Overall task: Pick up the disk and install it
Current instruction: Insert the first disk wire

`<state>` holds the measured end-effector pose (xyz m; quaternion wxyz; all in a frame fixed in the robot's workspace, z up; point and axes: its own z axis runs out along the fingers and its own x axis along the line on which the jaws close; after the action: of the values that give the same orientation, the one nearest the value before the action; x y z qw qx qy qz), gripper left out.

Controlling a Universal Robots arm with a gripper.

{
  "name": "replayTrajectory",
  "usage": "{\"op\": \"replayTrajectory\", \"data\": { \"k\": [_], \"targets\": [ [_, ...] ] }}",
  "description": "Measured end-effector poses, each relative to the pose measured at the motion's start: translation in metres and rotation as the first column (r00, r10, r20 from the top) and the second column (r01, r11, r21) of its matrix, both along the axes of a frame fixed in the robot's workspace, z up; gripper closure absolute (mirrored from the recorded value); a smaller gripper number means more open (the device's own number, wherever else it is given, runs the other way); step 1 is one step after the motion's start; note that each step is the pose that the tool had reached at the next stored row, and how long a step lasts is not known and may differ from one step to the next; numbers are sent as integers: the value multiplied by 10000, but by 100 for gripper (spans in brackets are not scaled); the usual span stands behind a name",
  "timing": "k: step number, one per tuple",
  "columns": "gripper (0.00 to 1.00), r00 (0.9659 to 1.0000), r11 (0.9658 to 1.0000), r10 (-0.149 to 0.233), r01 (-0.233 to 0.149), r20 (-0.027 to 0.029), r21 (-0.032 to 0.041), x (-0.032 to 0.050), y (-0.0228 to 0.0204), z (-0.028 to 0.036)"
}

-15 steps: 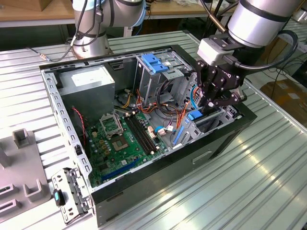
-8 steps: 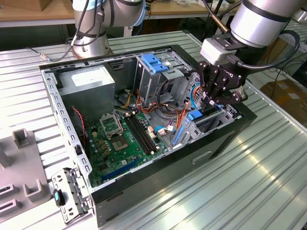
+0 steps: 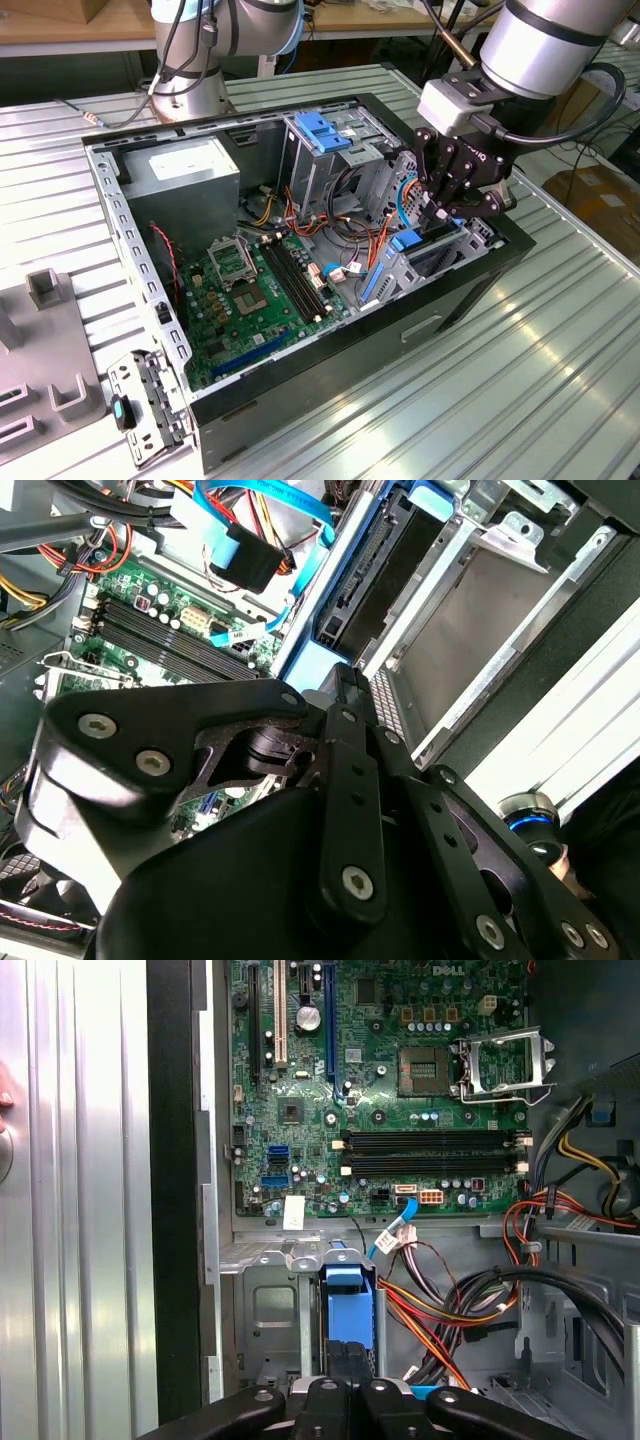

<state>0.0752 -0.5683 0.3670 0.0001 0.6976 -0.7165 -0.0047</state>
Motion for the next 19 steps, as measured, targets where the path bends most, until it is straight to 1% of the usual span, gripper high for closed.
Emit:
{"op": "replayTrajectory", "data": {
  "k": [6, 8, 11, 13, 14, 15, 17, 19],
  "targets": [
    [89, 10000, 10000, 0, 0, 0, 0, 1, 0, 0],
    [89, 10000, 10000, 1, -1, 0, -1, 13, -1, 0],
    [89, 10000, 10000, -1, 1, 0, -10, 92, 0, -3],
    [89, 10000, 10000, 0, 0, -1, -26, 164, 0, -7],
    [89, 10000, 10000, 0, 0, 0, -29, 226, 0, -11],
    [89, 10000, 10000, 1, -1, 0, -30, 265, 0, -13],
    [89, 10000, 10000, 19, -19, 0, -31, 312, 0, -14],
    [89, 9998, 9998, 215, -215, 0, -30, 322, 1, -13]
  ]
}}
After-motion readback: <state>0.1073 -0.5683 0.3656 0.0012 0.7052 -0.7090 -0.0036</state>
